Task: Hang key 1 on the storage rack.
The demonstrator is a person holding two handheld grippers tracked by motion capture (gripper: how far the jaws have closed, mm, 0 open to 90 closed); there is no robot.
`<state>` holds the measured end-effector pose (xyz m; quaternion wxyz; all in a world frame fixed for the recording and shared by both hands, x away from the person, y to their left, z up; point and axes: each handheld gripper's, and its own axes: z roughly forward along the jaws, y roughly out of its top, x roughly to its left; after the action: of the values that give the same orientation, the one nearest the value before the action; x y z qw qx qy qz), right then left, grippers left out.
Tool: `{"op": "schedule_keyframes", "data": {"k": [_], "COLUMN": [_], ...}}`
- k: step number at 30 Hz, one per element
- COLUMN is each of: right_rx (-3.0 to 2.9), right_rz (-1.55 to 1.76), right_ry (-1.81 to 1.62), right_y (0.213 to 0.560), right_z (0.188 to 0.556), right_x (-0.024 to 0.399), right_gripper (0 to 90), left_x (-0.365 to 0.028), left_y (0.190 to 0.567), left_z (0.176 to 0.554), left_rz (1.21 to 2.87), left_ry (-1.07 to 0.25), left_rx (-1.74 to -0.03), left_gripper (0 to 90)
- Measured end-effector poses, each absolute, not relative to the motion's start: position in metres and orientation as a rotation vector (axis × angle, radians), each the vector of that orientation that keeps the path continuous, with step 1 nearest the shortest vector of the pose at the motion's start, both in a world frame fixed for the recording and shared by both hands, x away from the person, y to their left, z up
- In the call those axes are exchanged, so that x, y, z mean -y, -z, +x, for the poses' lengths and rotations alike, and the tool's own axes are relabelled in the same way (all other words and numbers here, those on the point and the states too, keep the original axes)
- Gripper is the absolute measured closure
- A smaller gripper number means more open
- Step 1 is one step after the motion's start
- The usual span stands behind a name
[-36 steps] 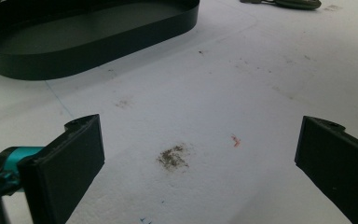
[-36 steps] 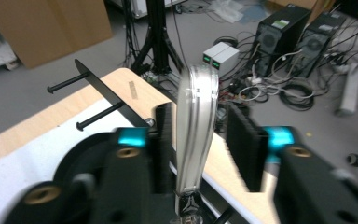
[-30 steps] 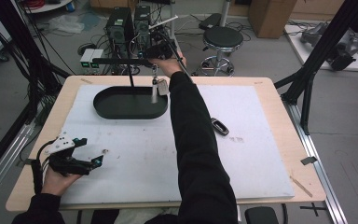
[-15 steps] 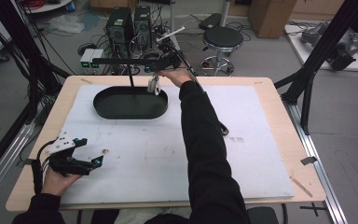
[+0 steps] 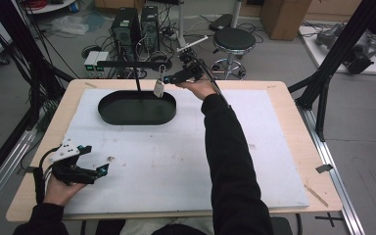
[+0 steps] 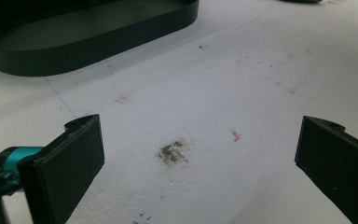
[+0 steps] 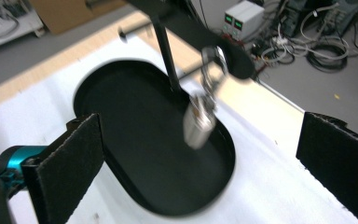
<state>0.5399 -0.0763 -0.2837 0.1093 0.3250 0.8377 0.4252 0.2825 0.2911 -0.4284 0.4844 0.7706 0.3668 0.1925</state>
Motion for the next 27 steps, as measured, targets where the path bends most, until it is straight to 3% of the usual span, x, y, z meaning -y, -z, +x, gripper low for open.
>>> {"op": "schedule_keyframes", "data": {"k": [27], "right_rx": [-2.428], "right_rz": [1.068], "right_ry": [-1.162], "right_y": [0.338], "right_z": [0.501], "right_x": [0.169], "right_gripper": [0.7], "left_x": [-0.288], "left_y": [0.43], "left_z": [0.284], "left_rz": [1.892], "left_ry": [-0.458], "left_rx": [-0.891], "left_gripper": [1.7]}}
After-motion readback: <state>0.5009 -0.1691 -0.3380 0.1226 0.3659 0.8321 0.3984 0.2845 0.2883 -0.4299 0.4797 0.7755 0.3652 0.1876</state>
